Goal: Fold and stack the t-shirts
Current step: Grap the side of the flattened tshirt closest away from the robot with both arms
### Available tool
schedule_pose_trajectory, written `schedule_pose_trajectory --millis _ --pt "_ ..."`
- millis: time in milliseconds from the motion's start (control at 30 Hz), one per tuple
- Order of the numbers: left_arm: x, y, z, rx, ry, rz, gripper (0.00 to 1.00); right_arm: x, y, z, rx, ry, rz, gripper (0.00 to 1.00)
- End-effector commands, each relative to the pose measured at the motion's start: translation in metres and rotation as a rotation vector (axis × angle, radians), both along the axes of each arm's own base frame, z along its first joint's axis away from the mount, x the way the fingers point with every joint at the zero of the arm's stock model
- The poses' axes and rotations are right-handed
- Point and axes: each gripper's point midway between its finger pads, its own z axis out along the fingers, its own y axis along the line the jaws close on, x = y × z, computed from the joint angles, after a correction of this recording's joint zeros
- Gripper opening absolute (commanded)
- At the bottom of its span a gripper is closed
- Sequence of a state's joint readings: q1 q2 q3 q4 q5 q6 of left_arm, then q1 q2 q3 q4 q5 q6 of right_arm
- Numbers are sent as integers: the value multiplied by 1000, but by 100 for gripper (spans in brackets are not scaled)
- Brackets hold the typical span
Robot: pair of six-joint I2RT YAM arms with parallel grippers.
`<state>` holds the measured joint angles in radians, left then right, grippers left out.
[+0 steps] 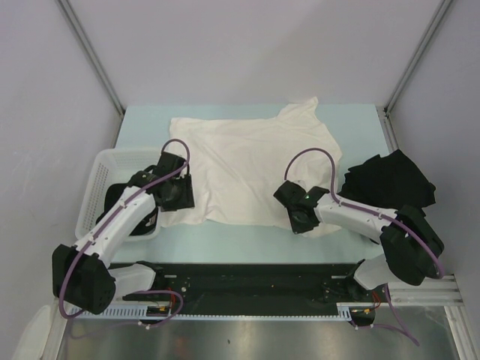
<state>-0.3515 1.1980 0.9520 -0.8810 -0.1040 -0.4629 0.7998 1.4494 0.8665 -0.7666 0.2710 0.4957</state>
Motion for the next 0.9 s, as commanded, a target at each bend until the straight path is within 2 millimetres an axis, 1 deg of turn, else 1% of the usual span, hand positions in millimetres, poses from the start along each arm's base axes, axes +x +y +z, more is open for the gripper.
schedule_pose_trajectory --millis 0,133,167,267,333,400,433,500,567,600,867 --pt "1 5 7 38 1 25 60 17 14 11 59 -40 3 8" --pt "-2 13 6 76 8 46 56 18 13 12 62 -40 4 8" --pt "-2 14 5 83 13 49 54 19 12 12 64 -39 1 8" --pt "1 15 5 87 11 56 51 20 12 12 67 -39 1 8" --pt "2 14 4 85 14 53 46 20 12 14 70 -42 -2 8" --pt "3 13 2 87 18 53 37 20 11 15 73 -44 -5 8" --pt "4 13 2 87 20 53 25 21 10 15 71 -44 -8 8" --pt "5 12 0 86 24 48 17 20 10 16 72 -44 -8 8" --pt "6 13 -1 95 25 50 1 20 8 17 68 -46 -11 8" --pt "7 13 -2 100 26 55 0 19 8 17 67 -44 -13 8" --pt "16 29 -6 206 47 100 0 18 6 19 63 -46 -14 7"
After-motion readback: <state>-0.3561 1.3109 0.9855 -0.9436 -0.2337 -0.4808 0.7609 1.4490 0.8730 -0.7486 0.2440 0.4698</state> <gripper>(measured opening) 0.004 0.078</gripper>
